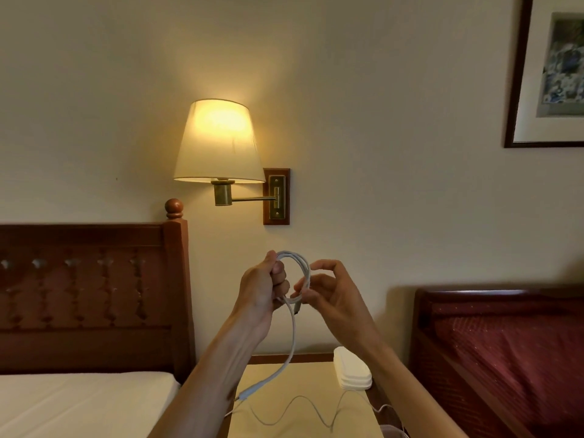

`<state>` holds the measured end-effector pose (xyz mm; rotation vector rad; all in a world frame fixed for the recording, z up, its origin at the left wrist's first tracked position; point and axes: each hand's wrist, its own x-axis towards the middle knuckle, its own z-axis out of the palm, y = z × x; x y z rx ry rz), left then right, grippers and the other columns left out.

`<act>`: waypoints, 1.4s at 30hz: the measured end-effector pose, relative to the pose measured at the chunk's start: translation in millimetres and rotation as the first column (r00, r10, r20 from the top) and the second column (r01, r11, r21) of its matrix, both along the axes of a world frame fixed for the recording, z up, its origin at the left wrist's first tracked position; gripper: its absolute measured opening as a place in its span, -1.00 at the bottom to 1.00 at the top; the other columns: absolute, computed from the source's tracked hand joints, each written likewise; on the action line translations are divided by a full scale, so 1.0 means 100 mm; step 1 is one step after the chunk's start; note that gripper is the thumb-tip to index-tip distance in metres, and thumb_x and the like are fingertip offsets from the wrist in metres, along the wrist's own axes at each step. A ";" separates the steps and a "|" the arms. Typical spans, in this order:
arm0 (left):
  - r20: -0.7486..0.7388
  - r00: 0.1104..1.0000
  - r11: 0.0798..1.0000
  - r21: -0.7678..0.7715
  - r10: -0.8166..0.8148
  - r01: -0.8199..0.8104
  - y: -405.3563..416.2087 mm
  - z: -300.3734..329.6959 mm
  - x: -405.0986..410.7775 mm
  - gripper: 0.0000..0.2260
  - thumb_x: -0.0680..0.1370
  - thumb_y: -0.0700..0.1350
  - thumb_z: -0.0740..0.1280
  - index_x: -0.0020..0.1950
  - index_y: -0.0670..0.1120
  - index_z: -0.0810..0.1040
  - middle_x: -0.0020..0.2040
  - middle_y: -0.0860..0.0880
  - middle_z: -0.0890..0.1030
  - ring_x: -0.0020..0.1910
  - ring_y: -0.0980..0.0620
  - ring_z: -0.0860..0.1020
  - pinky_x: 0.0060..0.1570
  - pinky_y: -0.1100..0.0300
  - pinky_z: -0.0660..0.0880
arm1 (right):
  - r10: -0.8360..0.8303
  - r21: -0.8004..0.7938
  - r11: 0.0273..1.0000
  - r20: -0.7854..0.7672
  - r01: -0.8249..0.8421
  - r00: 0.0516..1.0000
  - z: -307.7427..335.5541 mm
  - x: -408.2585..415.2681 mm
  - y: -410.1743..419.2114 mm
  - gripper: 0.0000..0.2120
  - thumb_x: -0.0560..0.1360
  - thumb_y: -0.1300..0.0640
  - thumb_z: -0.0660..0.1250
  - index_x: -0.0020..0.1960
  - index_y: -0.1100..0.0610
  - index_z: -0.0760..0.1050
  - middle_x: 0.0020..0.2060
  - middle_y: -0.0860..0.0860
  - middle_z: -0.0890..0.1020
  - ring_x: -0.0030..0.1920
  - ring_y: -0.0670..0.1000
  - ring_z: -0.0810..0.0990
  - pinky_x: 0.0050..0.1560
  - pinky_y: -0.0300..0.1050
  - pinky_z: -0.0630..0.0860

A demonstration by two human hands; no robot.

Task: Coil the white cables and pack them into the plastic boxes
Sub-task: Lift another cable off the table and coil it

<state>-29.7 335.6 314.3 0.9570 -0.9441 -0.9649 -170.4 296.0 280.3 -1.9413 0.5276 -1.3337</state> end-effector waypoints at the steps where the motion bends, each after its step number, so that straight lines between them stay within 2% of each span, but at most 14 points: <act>1: -0.003 1.000 1.000 0.017 0.006 -0.006 0.00 0.01 0.01 -0.62 0.69 0.01 0.08 -0.31 -0.02 0.35 -0.45 0.05 0.24 -0.45 0.08 0.23 -0.23 0.11 0.26 | 0.013 0.015 1.000 -0.030 -0.013 0.999 -0.01 -0.02 0.00 -0.64 0.52 0.36 0.33 0.22 0.11 0.33 -0.04 0.07 0.67 0.01 0.02 0.68 0.05 -0.14 0.61; 6: -0.049 0.998 0.997 0.078 0.032 -0.028 0.01 -0.01 -0.04 -0.62 0.69 0.00 0.09 -0.32 -0.02 0.37 -0.47 0.07 0.26 -0.48 0.09 0.24 -0.24 0.11 0.26 | -0.134 -0.012 0.991 -0.064 0.134 0.989 -0.17 0.04 -0.02 -0.61 0.47 0.41 0.38 0.14 0.07 0.36 -0.07 0.03 0.68 -0.05 -0.05 0.69 -0.01 -0.12 0.63; 8: -0.051 0.997 0.995 0.081 0.054 -0.049 -0.01 -0.04 -0.04 -0.62 0.69 0.01 0.08 -0.32 -0.01 0.37 -0.46 0.07 0.26 -0.47 0.09 0.25 -0.28 0.12 0.24 | -0.260 -0.193 0.950 -0.059 0.244 0.964 -0.22 0.03 -0.01 -0.53 0.44 0.38 0.42 0.19 0.01 0.36 0.11 -0.04 0.60 0.10 -0.13 0.62 0.15 -0.15 0.58; 10: -0.070 0.995 0.994 0.084 0.072 -0.066 -0.03 -0.04 0.00 -0.62 0.69 0.03 0.08 -0.32 -0.01 0.38 -0.46 0.07 0.27 -0.47 0.08 0.26 -0.30 0.12 0.22 | -0.379 -0.491 0.816 -0.057 0.305 0.924 -0.26 -0.03 0.06 -0.43 0.41 0.30 0.45 0.29 -0.10 0.36 0.32 -0.09 0.42 0.30 -0.15 0.45 0.29 -0.28 0.44; 13: -0.104 0.992 0.994 0.086 0.073 -0.064 -0.08 -0.02 0.06 -0.62 0.69 0.04 0.07 -0.31 0.01 0.36 -0.47 0.08 0.26 -0.50 0.09 0.25 -0.33 0.13 0.15 | -0.385 -0.787 0.597 -0.115 0.153 0.916 -0.33 -0.05 0.18 -0.68 0.47 0.14 0.42 0.19 -0.11 0.54 0.30 -0.07 0.45 0.26 -0.07 0.41 0.14 -0.21 0.47; 15: -0.111 0.991 0.994 0.088 0.071 -0.062 -0.09 -0.03 0.08 -0.63 0.69 0.04 0.07 -0.30 0.01 0.35 -0.46 0.07 0.26 -0.50 0.10 0.23 -0.32 0.13 0.14 | -0.302 -0.826 0.561 -0.155 0.044 0.941 -0.42 -0.03 0.21 -0.86 0.52 0.11 0.40 0.06 -0.04 0.63 0.18 -0.10 0.55 0.16 -0.08 0.46 0.00 -0.18 0.51; 18: -0.110 0.993 0.997 0.075 0.041 -0.033 -0.08 -0.07 0.11 -0.63 0.69 0.04 0.07 -0.31 0.01 0.35 -0.44 0.07 0.25 -0.50 0.10 0.23 -0.33 0.14 0.14 | -0.158 -0.654 0.747 0.004 0.123 0.987 -0.43 -0.05 0.22 -0.88 0.54 0.04 0.36 0.02 0.01 0.65 -0.02 -0.12 0.66 0.00 -0.10 0.59 -0.09 -0.21 0.56; 21: -0.125 0.992 0.999 0.046 -0.017 0.023 -0.04 -0.12 0.11 -0.62 0.69 0.03 0.06 -0.30 -0.01 0.35 -0.41 0.04 0.24 -0.45 0.08 0.22 -0.30 0.13 0.18 | -0.166 -0.035 0.981 0.339 0.189 0.926 -0.22 -0.10 0.24 -0.86 0.47 0.10 0.39 0.00 0.07 0.66 -0.19 -0.01 0.73 -0.22 0.00 0.68 -0.16 -0.20 0.62; 23: -0.099 0.994 0.998 0.027 -0.054 0.057 -0.01 -0.14 0.08 -0.63 0.69 0.03 0.06 -0.29 -0.02 0.35 -0.40 0.03 0.24 -0.44 0.07 0.22 -0.28 0.12 0.20 | -0.214 0.273 0.955 0.369 0.115 0.904 -0.13 -0.13 0.17 -0.85 0.47 0.21 0.37 0.03 0.12 0.62 -0.23 0.09 0.72 -0.22 0.06 0.69 -0.16 -0.18 0.64; 25: -0.071 0.994 0.996 0.016 -0.087 0.088 0.01 -0.15 0.05 -0.64 0.69 0.03 0.06 -0.28 -0.03 0.34 -0.39 0.03 0.22 -0.44 0.07 0.21 -0.28 0.13 0.21 | -0.224 0.424 0.903 0.323 0.071 0.920 -0.08 -0.17 0.11 -0.89 0.51 0.23 0.36 0.00 0.19 0.63 -0.23 0.14 0.71 -0.20 0.10 0.67 -0.15 -0.17 0.63; 28: -0.024 0.992 0.993 -0.007 -0.120 0.120 0.05 -0.14 0.03 -0.64 0.69 0.02 0.05 -0.28 -0.03 0.32 -0.39 0.02 0.21 -0.43 0.07 0.20 -0.26 0.13 0.21 | -0.206 0.520 0.852 0.209 0.070 0.956 -0.10 -0.22 0.07 -0.88 0.51 0.23 0.36 -0.08 0.22 0.67 -0.22 0.17 0.71 -0.21 0.10 0.67 -0.17 -0.18 0.62; 33: -0.020 0.991 0.991 -0.014 -0.132 0.132 0.09 -0.13 0.00 -0.64 0.69 0.02 0.06 -0.29 -0.03 0.33 -0.40 0.03 0.23 -0.44 0.08 0.22 -0.24 0.13 0.23 | -0.130 0.488 0.869 0.063 0.083 0.990 -0.09 -0.24 0.11 -0.87 0.51 0.26 0.35 -0.10 0.23 0.68 -0.23 0.18 0.71 -0.21 0.08 0.67 -0.17 -0.18 0.62; 39: 0.011 0.993 0.990 0.086 -0.117 0.116 0.11 -0.31 -0.16 -0.63 0.66 0.05 0.13 -0.34 0.02 0.34 -0.39 0.02 0.27 -0.43 0.06 0.27 -0.28 0.12 0.28 | -0.131 0.461 0.885 0.100 0.071 0.986 0.06 -0.13 0.16 -0.79 0.58 0.28 0.26 -0.08 0.18 0.68 -0.22 0.13 0.72 -0.18 0.06 0.68 -0.10 -0.17 0.62; 42: 0.063 0.996 0.994 0.087 -0.065 0.059 0.06 -0.35 -0.13 -0.61 0.63 -0.02 0.18 -0.42 0.04 0.39 -0.29 -0.12 0.41 -0.29 -0.08 0.40 -0.20 0.08 0.40 | -0.044 0.542 0.836 0.223 -0.086 0.974 0.03 -0.05 0.23 -0.71 0.62 0.21 0.18 -0.03 0.16 0.69 -0.16 0.14 0.71 -0.16 0.06 0.67 -0.05 -0.10 0.60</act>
